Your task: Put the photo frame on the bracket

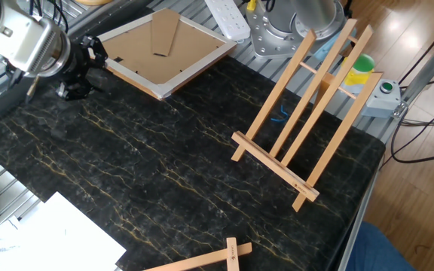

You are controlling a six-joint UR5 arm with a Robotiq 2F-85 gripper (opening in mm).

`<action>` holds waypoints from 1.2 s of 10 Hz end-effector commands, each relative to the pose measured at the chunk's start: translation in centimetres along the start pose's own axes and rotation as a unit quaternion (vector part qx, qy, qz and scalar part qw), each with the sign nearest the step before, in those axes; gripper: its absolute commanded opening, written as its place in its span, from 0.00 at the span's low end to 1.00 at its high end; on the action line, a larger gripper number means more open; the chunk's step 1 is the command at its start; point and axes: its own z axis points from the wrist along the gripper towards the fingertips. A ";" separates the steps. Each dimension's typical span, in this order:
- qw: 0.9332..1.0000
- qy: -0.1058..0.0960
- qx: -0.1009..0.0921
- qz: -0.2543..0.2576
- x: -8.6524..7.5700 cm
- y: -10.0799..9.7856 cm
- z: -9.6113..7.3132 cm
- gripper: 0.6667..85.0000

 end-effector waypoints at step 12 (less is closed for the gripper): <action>1.000 -0.015 -0.002 -0.018 0.6 1.9 3.3 0.46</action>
